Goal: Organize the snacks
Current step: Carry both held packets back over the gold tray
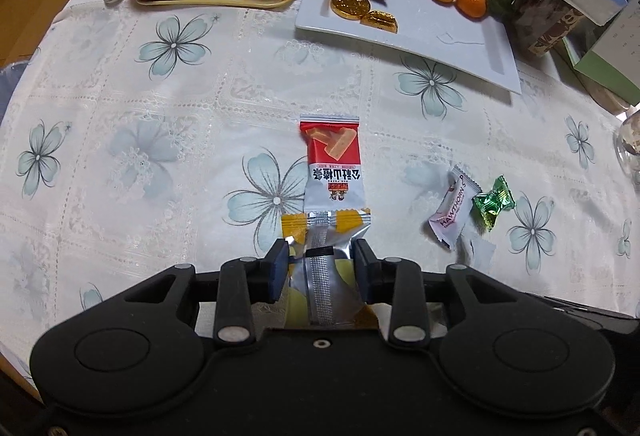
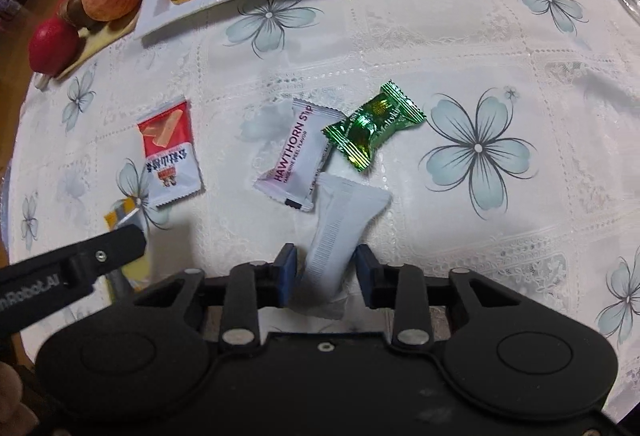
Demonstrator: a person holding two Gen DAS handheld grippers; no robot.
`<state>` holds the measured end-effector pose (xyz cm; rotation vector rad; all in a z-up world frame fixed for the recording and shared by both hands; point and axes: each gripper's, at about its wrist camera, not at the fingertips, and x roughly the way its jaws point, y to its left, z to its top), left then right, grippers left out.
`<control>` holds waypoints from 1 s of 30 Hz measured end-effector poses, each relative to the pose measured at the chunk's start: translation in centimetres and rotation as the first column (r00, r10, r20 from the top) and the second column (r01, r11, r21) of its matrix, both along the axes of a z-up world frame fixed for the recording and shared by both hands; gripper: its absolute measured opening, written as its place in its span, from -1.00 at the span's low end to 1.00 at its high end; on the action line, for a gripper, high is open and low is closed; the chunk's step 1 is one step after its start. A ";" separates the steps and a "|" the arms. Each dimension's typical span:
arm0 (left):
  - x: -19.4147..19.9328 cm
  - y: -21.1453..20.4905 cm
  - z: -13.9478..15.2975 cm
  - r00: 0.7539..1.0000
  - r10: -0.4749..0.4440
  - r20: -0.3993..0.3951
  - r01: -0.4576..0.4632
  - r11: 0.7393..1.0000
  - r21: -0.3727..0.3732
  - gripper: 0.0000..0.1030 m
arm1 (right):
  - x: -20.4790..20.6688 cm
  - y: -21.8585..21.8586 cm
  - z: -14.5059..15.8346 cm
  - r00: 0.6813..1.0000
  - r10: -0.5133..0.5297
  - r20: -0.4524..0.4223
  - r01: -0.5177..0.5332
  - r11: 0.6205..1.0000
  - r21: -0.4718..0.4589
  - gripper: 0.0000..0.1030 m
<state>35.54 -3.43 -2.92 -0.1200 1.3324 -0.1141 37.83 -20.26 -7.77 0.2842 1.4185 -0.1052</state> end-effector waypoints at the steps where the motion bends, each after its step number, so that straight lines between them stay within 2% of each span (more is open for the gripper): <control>1: -0.2 0.0 0.1 1.000 -0.006 0.005 0.006 1.000 0.005 -0.16 | -0.1 0.0 0.1 1.000 0.004 0.009 -0.004 1.000 -0.013 -0.56; 6: -1.9 0.2 0.3 0.999 -0.040 0.019 0.039 0.998 0.047 -0.16 | -1.2 -0.8 0.8 0.999 0.012 0.030 -0.012 1.000 -0.026 -0.58; 9: -4.2 0.6 0.5 0.998 -0.067 0.019 0.066 0.996 0.057 -0.16 | -2.5 -1.3 1.9 0.998 0.018 0.057 -0.018 1.000 -0.016 -0.58; 12: -6.7 1.4 1.4 0.998 -0.053 0.040 0.051 0.997 0.053 -0.16 | -5.0 -1.8 3.7 0.995 0.018 0.096 -0.017 1.000 -0.011 -0.58; 17: -12.3 2.3 2.9 0.997 -0.050 0.057 0.049 0.998 0.026 -0.16 | -11.1 -2.0 6.7 0.983 -0.019 0.183 0.021 1.000 -0.007 -0.58; 24: -19.6 2.8 4.1 0.995 -0.065 0.072 0.062 0.997 0.048 -0.16 | -20.4 -0.7 9.4 0.973 -0.019 0.230 0.012 0.999 0.033 -0.57; 30: -24.4 2.8 5.0 0.996 -0.058 0.066 0.057 0.998 0.009 -0.16 | -27.4 0.0 10.9 0.971 -0.026 0.238 0.014 0.998 0.053 -0.58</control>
